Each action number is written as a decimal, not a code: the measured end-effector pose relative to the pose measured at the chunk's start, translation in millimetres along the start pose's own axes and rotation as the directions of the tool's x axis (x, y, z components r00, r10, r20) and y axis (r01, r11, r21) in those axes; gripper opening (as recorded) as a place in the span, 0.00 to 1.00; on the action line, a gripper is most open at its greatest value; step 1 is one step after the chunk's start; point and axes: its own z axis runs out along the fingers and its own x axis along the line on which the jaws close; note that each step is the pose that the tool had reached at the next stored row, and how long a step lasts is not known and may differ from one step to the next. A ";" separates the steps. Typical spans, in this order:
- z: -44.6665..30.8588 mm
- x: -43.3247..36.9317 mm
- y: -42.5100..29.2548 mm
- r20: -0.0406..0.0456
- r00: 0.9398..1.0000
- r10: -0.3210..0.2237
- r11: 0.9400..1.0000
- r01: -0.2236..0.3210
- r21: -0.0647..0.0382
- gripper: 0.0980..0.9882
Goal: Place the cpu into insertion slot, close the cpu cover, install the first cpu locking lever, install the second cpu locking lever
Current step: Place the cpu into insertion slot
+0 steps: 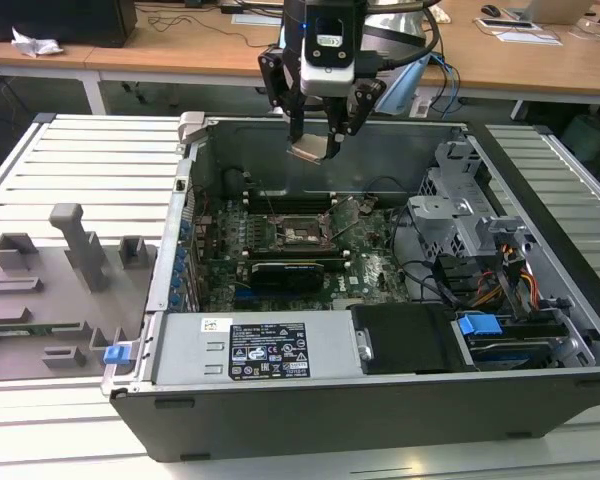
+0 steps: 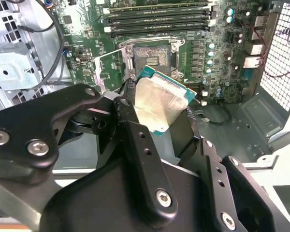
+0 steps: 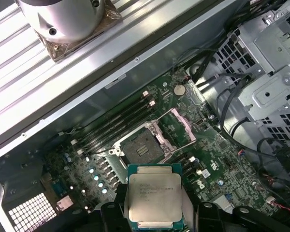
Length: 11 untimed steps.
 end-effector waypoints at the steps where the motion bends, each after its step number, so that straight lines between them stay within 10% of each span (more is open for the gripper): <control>1: 0.0 0.0 0.0 0.000 1.000 0.004 1.000 -0.004 0.000 0.48; 11: 0.1 0.0 0.0 0.005 0.998 0.061 0.998 -0.061 -0.001 0.48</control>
